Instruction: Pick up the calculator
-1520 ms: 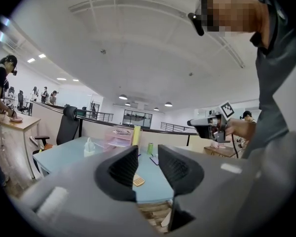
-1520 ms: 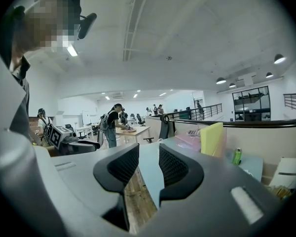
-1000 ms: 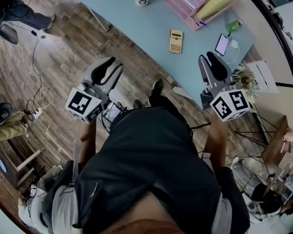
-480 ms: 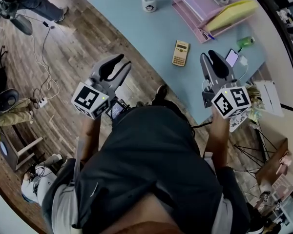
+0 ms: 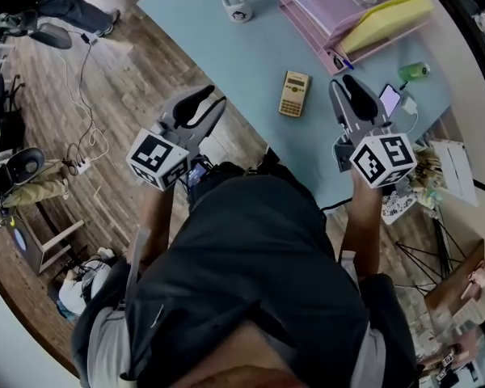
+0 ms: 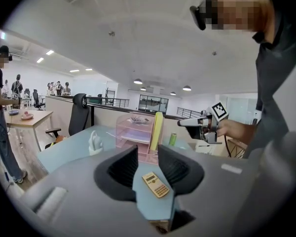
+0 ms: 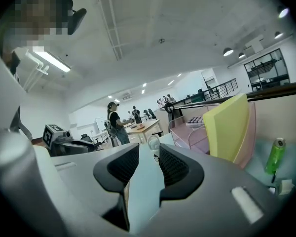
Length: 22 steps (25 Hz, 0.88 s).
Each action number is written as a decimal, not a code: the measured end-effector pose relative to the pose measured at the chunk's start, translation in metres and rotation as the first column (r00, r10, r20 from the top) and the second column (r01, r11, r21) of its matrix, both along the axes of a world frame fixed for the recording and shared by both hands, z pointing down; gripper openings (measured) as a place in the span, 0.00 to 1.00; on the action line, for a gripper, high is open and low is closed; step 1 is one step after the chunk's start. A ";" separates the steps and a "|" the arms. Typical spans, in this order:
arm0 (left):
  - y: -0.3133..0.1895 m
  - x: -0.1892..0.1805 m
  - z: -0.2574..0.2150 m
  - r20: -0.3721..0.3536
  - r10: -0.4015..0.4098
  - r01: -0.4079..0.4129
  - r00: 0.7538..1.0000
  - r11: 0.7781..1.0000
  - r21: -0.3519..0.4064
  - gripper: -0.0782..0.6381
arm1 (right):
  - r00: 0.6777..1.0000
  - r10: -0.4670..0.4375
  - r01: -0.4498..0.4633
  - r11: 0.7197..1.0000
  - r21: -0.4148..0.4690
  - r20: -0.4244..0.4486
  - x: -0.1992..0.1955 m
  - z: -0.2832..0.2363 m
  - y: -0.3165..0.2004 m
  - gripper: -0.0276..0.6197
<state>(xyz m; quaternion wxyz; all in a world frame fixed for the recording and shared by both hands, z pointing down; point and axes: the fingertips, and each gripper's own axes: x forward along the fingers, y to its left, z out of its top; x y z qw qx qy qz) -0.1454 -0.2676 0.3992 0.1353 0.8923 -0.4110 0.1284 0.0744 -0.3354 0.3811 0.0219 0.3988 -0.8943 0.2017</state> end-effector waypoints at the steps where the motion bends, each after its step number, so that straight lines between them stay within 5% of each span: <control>1: -0.005 0.005 0.002 0.001 0.003 -0.003 1.000 1.000 -0.006 0.29 | 1.000 -0.003 0.003 1.000 -0.006 0.003 0.002 0.003 -0.004 0.21; 12: -0.042 0.052 0.049 0.000 0.106 -0.105 0.994 0.987 -0.123 0.30 | 1.000 0.017 -0.015 0.994 -0.110 0.012 0.011 0.047 -0.021 0.21; 22: -0.076 0.077 0.131 -0.040 0.199 -0.202 0.979 0.939 -0.277 0.34 | 0.995 0.091 -0.097 0.961 -0.260 -0.035 0.016 0.120 -0.031 0.22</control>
